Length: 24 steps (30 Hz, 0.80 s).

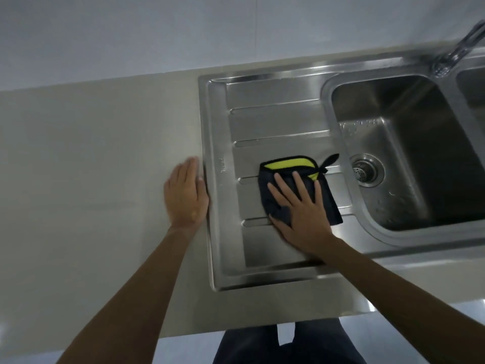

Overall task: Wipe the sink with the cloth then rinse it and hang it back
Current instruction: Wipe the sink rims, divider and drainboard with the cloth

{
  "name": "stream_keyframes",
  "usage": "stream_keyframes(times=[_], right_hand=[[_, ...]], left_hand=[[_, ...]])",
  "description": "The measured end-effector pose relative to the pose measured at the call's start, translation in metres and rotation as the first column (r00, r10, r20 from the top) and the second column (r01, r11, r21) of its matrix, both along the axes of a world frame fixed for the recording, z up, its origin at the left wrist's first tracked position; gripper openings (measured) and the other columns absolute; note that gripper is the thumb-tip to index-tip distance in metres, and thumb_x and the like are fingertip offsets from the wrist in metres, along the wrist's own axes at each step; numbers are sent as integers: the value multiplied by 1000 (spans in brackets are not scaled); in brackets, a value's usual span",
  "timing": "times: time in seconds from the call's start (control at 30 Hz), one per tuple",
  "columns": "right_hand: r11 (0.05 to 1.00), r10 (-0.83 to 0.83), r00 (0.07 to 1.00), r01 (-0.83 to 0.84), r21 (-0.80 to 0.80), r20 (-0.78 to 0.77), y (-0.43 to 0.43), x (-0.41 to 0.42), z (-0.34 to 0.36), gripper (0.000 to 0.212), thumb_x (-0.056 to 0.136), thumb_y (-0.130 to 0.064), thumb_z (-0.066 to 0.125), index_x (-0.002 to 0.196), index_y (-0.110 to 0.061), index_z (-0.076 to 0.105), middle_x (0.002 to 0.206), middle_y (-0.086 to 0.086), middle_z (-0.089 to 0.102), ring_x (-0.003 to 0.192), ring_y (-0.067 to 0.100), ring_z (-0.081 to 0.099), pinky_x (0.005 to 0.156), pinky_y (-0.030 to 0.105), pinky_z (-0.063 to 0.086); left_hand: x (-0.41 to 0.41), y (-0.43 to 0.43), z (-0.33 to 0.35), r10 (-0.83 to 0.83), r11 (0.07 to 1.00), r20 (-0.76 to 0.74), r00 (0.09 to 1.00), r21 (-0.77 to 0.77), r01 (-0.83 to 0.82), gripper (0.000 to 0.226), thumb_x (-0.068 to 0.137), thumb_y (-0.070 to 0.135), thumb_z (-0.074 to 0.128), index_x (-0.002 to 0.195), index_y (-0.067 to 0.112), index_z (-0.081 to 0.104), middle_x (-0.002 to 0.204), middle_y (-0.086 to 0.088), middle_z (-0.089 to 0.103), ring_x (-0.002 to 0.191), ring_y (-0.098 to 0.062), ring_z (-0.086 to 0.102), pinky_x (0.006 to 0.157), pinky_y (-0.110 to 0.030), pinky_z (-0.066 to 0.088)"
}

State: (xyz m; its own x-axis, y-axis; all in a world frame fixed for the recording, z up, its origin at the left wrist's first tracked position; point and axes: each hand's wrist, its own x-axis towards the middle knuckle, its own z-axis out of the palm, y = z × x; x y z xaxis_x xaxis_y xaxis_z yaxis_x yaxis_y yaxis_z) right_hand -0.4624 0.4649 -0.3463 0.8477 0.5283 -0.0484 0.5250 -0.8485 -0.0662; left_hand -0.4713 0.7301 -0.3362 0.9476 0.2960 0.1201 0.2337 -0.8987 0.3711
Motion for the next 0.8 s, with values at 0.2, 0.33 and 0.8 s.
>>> stream_keyframes(times=[0.2, 0.33, 0.8], right_hand=[[945, 326, 945, -326, 15, -5, 47, -6, -3, 76, 84, -62, 40, 149, -30, 18, 158, -5, 16, 145, 29, 14, 111, 59, 8], [963, 268, 963, -266, 49, -35, 87, 47, -2, 70, 86, -58, 33, 149, -29, 20, 158, -5, 17, 145, 28, 16, 111, 59, 10], [885, 465, 885, -464, 47, -18, 79, 42, 2, 66, 89, -58, 28, 149, -32, 19, 158, -5, 16, 145, 29, 14, 112, 60, 15]], left_hand=[[4, 13, -4, -34, 990, -122, 992, 132, 50, 56, 93, 26, 25, 147, 10, 30, 153, -9, 32, 141, -29, 29, 114, -44, 24], [7, 15, -10, -41, 993, -158, 987, 102, 57, 58, 95, 31, 18, 149, 13, 25, 158, -7, 20, 146, -26, 14, 119, -45, 13], [7, 14, -9, -45, 994, -105, 993, 95, 55, 57, 94, 28, 19, 146, 10, 34, 154, -9, 29, 144, -30, 23, 116, -48, 19]])
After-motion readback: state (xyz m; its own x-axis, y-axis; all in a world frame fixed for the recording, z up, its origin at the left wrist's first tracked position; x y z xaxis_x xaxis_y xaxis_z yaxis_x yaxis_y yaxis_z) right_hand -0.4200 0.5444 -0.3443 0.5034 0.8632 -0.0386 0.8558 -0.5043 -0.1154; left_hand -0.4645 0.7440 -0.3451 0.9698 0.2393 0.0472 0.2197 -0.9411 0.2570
